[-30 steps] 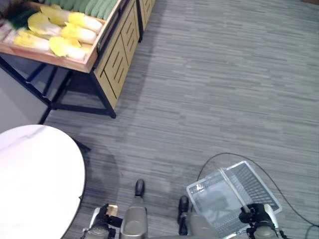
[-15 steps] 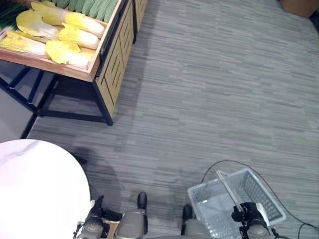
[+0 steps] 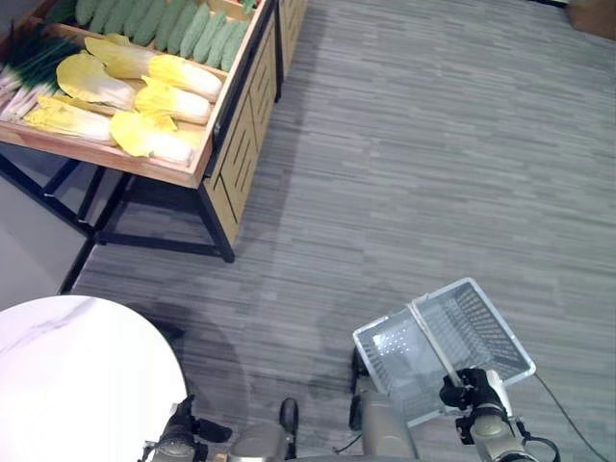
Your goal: Get the vegetables into the basket
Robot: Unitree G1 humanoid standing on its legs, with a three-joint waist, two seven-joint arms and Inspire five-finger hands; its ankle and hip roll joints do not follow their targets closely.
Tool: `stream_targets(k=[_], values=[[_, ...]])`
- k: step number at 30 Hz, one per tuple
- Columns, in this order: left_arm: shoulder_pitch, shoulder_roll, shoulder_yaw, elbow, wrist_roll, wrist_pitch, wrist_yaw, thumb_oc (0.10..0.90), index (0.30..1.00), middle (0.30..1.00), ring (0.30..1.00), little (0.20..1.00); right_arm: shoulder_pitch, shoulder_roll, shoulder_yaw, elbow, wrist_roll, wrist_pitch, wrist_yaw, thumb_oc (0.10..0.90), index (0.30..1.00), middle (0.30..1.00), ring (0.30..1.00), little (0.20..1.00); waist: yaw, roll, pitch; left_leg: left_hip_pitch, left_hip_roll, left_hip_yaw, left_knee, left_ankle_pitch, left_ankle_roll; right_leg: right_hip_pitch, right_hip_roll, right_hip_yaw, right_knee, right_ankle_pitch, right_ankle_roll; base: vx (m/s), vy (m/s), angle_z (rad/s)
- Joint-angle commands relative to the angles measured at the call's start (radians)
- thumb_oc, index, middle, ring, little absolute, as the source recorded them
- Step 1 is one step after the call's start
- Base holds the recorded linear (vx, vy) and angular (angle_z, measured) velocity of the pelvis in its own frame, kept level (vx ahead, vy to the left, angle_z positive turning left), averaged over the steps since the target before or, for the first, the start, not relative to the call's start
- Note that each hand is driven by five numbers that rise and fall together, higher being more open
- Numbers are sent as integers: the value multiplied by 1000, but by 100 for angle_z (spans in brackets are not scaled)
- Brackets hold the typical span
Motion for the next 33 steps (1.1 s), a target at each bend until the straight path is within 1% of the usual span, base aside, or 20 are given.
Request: stream_targets(k=[1,5,6,7,8,10,12,13,14,17,18,19,20,21,23,25,27,28,31,33], values=[[15,-6,29,-11,8,-9,3,900,1000,1000,1000,1000,9,-115,-17,-46,-11,-26,-15,400,300,300,300,300,-3,20,-16,9,116,-63,108,11,-104,15,38,-21,98,45,12,301,-264,56],[23,-24,27,-4,2,-6,-1,900,1000,1000,1000,1000,12,-127,-21,-51,-2,-31,-16,400,300,300,300,300,-9,35,-32,9,149,-89,125,39,-125,34,65,-55,132,-5,-13,237,-256,37],[21,-35,7,-15,4,-9,-5,900,1000,1000,1000,1000,9,-139,-21,-47,8,-36,-15,400,300,300,300,300,-7,43,-34,-15,161,-100,183,98,-145,54,81,-68,138,-32,-34,124,-172,14],[21,-36,7,-15,4,-8,-5,900,1000,1000,1000,1000,8,-140,-21,-47,8,-36,-15,400,300,300,300,300,-8,44,-34,-16,162,-102,184,98,-145,54,81,-69,138,-32,-34,148,-232,15],[16,-37,3,-19,0,-9,-4,900,1000,1000,1000,1000,8,-144,-21,-51,9,-37,-18,400,300,300,300,300,-6,42,-28,-44,164,-98,227,130,-154,63,82,-75,139,-39,-43,57,-137,10],[-2,-44,-4,-31,-15,-10,-1,900,1000,1000,1000,1000,10,-151,-18,-66,11,-39,-23,400,300,300,300,300,-6,29,-16,-118,172,-71,363,182,-164,87,79,-87,138,-60,-69,113,-212,21],[-5,-49,-15,-55,-34,-9,2,900,1000,1000,1000,1000,18,-152,-27,-55,21,-35,-29,400,300,300,300,300,-5,27,-7,-154,188,-19,393,217,-161,118,84,-108,140,-88,-85,174,-194,29],[-19,-50,-22,-49,-39,-9,6,900,1000,1000,1000,1000,22,-148,-34,-44,34,-34,-33,400,300,300,300,300,1,22,2,-203,184,12,359,201,-151,145,80,-115,134,-101,-86,152,-128,29],[-20,-50,-23,-49,-39,-10,6,900,1000,1000,1000,1000,22,-148,-34,-44,34,-34,-33,400,300,300,300,300,2,22,4,-202,184,13,361,199,-151,147,81,-114,134,-102,-85,165,-94,33],[-36,-42,-31,-49,-26,-9,23,900,1000,1000,1000,1000,23,-144,-28,-29,34,-32,-42,400,300,300,300,300,19,24,2,-289,152,33,191,152,-133,174,84,-114,122,-130,-70,210,1,30],[-36,-40,-31,-51,-28,-9,33,900,1000,1000,1000,1000,20,-140,-22,-21,35,-33,-48,400,300,300,300,300,35,34,0,-330,159,22,108,202,-135,196,97,-101,118,-145,-69,231,58,15],[-35,-40,-31,-51,-28,-9,33,900,1000,1000,1000,1000,21,-140,-22,-21,35,-33,-48,400,300,300,300,300,36,33,1,-323,158,23,101,204,-135,198,95,-100,119,-148,-69,266,89,-11],[-34,-37,-28,-49,-28,-8,39,900,1000,1000,1000,1000,21,-138,-18,-17,33,-33,-50,400,300,300,300,300,50,42,-2,-365,170,2,56,262,-139,220,110,-89,114,-159,-70,254,70,-25],[-33,-35,-26,-42,-27,-8,41,900,1000,1000,1000,1000,24,-133,-11,-14,32,-35,-51,400,300,300,300,300,64,42,1,-384,170,-8,1,290,-144,250,119,-70,112,-179,-72,367,101,-44],[-29,-25,-13,-14,-20,-5,41,900,1000,1000,1000,1000,35,-119,-6,-6,32,-36,-44,400,300,300,300,300,78,36,-6,-393,175,-8,-24,317,-152,305,131,-32,103,-207,-71,442,156,-45],[-14,-21,-7,-9,-8,-2,36,900,1000,1000,1000,1000,62,-105,-10,-9,27,-37,-37,400,300,300,300,300,79,30,-20,-368,182,17,-15,305,-144,329,122,-25,109,-224,-62,352,205,-70],[-8,-13,-10,-20,4,-4,36,900,1000,1000,1000,1000,70,-96,-13,-13,24,-36,-36,400,300,300,300,300,83,17,-24,-364,165,31,12,291,-128,329,109,-11,118,-221,-53,226,202,-76],[-10,-7,-15,-16,18,-5,32,900,1000,1000,1000,1000,71,-87,-14,-12,20,-33,-33,400,300,300,300,300,80,0,-27,-360,147,56,36,263,-109,334,79,3,119,-194,-34,229,240,-29],[-16,7,-6,-26,10,-7,37,900,1000,1000,1000,1000,40,-75,7,-6,13,-29,-27,400,300,300,300,300,89,-32,-30,-365,121,93,100,191,-80,311,34,45,124,-114,2,229,252,-33],[-21,18,-7,-37,10,-8,37,900,1000,1000,1000,1000,24,-67,18,-6,15,-27,-24,400,300,300,300,300,94,-43,-31,-363,111,107,112,166,-67,296,22,58,142,-72,15,148,166,-26]])
